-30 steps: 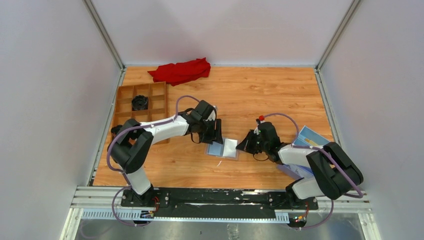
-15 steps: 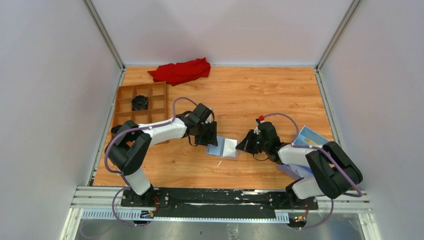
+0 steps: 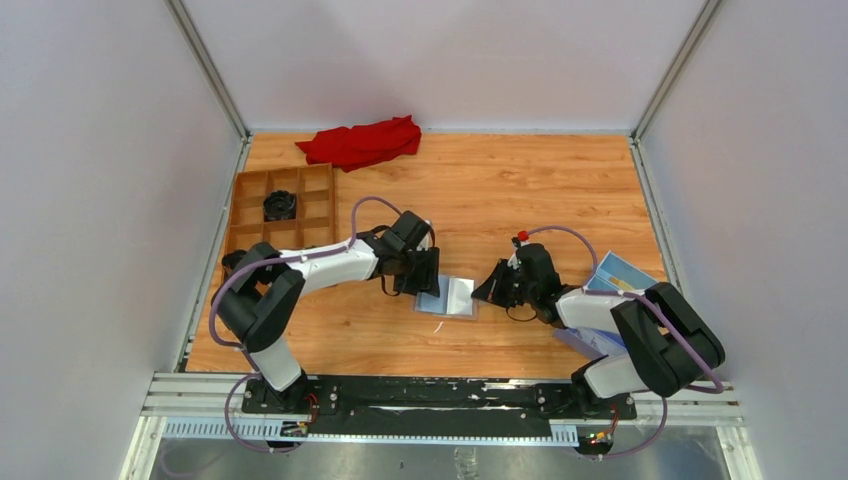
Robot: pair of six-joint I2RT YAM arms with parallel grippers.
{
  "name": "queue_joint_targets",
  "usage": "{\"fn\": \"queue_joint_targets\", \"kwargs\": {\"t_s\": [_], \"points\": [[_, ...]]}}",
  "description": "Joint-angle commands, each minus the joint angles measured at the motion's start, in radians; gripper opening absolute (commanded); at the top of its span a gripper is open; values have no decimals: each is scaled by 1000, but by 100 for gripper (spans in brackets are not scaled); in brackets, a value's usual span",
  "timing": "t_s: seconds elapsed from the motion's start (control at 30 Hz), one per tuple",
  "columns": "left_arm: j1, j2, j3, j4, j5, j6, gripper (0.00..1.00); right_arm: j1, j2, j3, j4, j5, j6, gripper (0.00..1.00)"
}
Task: Take the credit cards out of the card holder
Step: Remove the credit card from the card holder.
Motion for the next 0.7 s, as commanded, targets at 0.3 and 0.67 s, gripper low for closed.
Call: {"fn": "queue_joint_targets", "kwargs": {"t_s": [0.3,0.67], "points": [[-101,-44,108,125,163,-61,57,-5,44,-51,-187,75,-44,0],[-108,25,106,180,213,-81,56,-6,-265,-45,-393,132,-98,0]]}}
